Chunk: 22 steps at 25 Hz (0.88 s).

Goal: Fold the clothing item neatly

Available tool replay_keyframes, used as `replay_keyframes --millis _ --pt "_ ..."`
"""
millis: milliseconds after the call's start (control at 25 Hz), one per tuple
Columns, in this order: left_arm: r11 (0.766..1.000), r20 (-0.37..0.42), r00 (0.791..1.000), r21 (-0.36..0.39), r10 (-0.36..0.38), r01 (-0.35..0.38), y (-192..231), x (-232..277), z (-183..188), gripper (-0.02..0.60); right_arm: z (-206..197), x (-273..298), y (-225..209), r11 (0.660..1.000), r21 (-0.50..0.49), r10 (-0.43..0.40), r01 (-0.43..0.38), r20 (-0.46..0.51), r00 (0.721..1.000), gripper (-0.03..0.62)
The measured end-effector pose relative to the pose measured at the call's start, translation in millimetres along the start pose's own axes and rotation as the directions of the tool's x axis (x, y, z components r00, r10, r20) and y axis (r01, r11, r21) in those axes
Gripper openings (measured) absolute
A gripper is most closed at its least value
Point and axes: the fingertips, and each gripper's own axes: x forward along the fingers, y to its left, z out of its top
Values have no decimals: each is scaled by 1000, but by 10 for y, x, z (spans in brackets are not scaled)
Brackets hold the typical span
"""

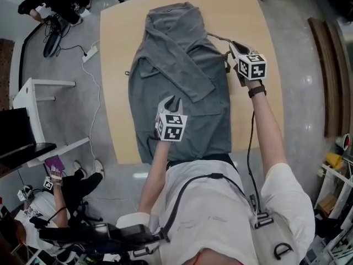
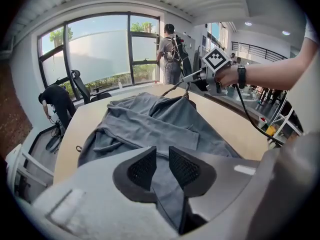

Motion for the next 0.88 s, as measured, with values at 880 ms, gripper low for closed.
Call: replay_keyframes --millis 880 --pt "994 35 999 -108 -5 9 354 -253 -466 84 -1447 -296 731 966 -14 -255 256 -176 951 72"
